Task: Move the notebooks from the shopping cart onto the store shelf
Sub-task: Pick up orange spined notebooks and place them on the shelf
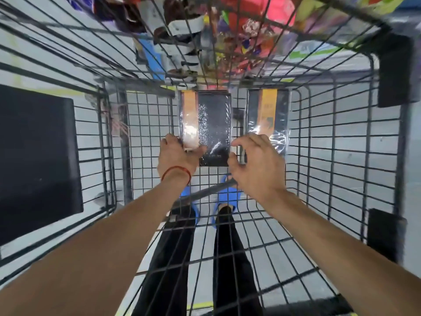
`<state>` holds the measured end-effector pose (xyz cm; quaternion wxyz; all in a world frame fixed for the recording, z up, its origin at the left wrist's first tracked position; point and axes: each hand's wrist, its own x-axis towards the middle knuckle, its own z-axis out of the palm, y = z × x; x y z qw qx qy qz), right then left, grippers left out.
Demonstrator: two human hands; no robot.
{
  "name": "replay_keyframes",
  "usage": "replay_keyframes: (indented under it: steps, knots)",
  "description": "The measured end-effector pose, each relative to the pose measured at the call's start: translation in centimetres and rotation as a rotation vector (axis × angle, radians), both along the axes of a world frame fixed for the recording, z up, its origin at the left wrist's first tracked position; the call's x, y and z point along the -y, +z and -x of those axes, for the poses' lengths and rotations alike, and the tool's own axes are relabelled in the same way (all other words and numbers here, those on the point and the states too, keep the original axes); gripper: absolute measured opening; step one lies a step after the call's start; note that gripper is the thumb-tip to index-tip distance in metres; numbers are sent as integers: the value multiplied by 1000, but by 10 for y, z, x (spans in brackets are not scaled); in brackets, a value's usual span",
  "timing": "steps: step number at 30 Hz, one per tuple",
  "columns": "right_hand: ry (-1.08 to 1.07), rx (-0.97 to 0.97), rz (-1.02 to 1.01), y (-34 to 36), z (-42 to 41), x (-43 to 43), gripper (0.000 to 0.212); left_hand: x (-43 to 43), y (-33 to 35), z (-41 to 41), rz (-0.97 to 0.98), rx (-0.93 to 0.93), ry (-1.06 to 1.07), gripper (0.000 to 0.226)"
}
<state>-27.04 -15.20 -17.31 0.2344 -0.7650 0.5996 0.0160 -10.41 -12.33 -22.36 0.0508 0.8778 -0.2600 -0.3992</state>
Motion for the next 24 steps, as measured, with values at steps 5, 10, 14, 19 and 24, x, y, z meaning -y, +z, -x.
replay_keyframes:
  steps: [5, 10, 14, 19, 24]
  knots:
    - [34, 1, -48, 1, -4, -3, 26, -4, -1, -13, 47, 9, -21, 61]
    - [25, 36, -71, 4, -8, -4, 28, -13, 21, -25, 199, 0, -17, 38]
    - [-14, 88, -143, 8, -17, -5, 35, -27, 55, -44, 351, 57, -85, 21]
    - [-116, 27, -321, -7, -35, -3, 55, -48, 82, -74, 274, 195, -225, 17]
    - [-358, 70, -461, -37, -62, 0, 65, -64, 84, -97, 227, 235, -242, 15]
